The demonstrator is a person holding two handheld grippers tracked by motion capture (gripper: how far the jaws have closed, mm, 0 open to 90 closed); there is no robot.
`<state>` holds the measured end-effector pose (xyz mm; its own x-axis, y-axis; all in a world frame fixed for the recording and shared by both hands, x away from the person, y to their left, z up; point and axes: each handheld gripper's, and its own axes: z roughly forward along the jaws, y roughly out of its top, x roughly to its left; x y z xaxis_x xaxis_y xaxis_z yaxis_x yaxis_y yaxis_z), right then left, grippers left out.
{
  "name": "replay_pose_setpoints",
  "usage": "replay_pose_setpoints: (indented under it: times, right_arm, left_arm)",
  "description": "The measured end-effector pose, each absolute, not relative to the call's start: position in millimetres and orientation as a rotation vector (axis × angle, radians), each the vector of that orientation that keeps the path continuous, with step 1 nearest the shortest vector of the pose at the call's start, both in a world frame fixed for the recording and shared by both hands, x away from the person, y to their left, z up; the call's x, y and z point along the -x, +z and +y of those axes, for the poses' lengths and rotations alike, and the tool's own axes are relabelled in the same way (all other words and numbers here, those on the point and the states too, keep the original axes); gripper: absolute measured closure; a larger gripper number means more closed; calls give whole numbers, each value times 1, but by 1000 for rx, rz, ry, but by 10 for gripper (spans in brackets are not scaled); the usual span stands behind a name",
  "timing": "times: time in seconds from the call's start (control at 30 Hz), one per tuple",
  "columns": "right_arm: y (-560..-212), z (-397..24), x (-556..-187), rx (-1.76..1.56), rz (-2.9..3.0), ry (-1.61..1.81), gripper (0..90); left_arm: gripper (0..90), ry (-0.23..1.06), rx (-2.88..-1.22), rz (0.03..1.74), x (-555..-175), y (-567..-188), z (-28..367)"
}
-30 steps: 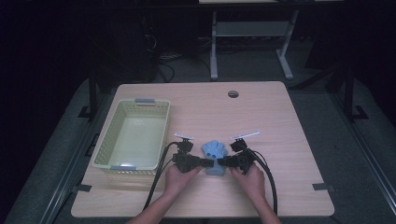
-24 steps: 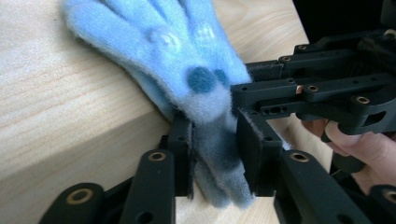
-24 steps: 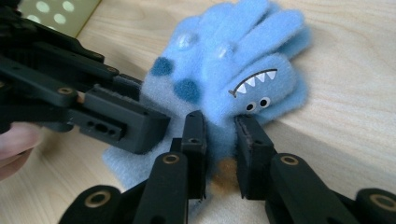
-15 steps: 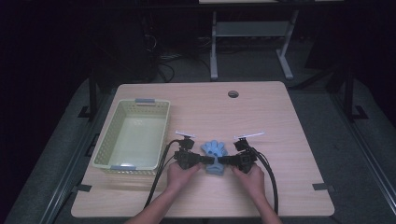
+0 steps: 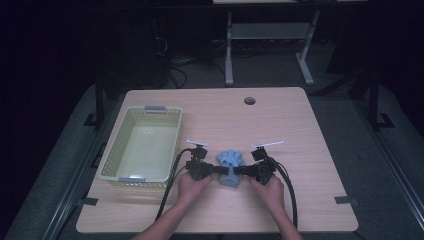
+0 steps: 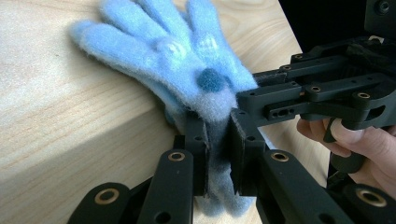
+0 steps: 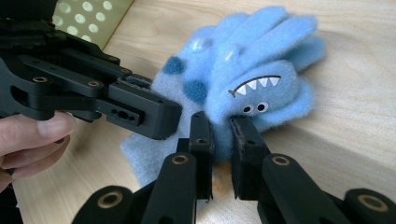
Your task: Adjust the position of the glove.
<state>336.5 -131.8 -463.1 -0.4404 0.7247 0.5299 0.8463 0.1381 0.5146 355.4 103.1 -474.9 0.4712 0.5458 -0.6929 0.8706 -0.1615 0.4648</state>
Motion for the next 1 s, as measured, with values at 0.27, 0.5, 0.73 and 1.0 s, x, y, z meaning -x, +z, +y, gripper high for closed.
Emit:
replay_pose_setpoints:
  times: [0.27, 0.5, 0.73, 1.0]
  right_arm:
    - [-450, -130, -336, 1550, -2270, -1219, 809]
    - [-435, -130, -338, 1537, -2266, -1261, 809]
    - [-421, -126, -339, 1519, -2289, -1284, 809]
    - [-409, -124, -339, 1498, -2297, -1314, 811]
  left_arm:
    - [790, -447, -1829, 1165, -354, -464, 106]
    - [789, -421, -1818, 1128, -354, -448, 108]
    - [789, -404, -1804, 1101, -354, -436, 114]
    - [789, -390, -1791, 1087, -354, -426, 118]
